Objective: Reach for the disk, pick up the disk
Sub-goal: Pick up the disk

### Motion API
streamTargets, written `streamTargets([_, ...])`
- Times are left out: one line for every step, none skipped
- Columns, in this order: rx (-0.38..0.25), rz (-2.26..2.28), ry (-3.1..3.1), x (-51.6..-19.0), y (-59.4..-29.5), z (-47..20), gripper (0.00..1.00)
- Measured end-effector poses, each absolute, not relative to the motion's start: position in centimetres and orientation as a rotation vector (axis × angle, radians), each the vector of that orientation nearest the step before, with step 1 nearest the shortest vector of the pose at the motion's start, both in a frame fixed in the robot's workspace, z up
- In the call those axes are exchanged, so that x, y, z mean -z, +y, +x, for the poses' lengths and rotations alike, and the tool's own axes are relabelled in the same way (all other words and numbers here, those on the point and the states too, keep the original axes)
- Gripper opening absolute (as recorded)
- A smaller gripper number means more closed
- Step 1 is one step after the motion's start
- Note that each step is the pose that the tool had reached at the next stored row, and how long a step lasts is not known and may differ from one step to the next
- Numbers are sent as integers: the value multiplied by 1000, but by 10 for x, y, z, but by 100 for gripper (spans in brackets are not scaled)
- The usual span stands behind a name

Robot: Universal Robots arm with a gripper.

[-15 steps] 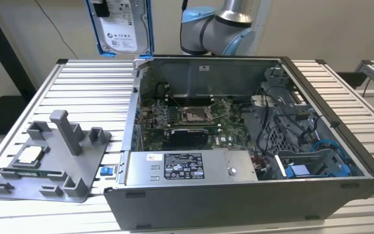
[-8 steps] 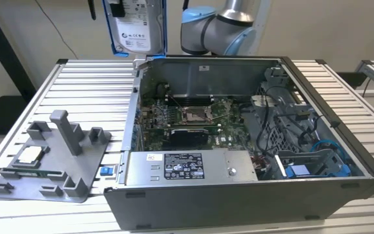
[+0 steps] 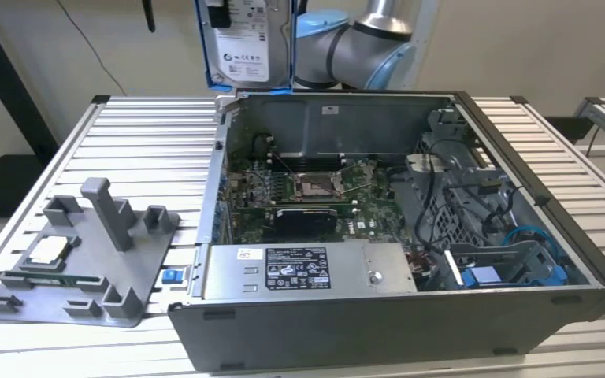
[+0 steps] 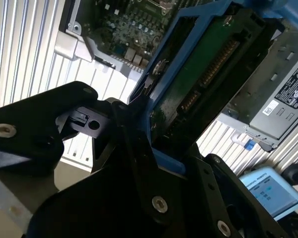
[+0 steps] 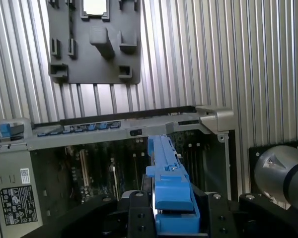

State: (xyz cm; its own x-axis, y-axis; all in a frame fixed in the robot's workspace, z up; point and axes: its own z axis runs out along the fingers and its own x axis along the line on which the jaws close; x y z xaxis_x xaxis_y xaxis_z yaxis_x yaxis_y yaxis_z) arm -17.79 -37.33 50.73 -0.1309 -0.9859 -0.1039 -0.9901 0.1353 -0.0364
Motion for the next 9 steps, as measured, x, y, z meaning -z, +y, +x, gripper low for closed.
streamTargets([-63,-2000,2288,-507,-373,-174,0])
streamTargets([-62,-2000,2288,-507,-373,-170,0])
streamTargets([-63,-2000,2288,-507,-373,-167,0])
streamTargets([-63,-2000,2288,-507,-373,-163,0])
streamTargets([-63,-2000,2288,-507,-373,-160,0])
streamTargets([-63,-2000,2288,-507,-373,-156,0])
streamTargets([-63,-2000,2288,-507,-373,-153,0])
streamTargets([-62,-2000,2288,-507,-373,-149,0])
streamTargets([-63,-2000,2287,-507,-373,-145,0])
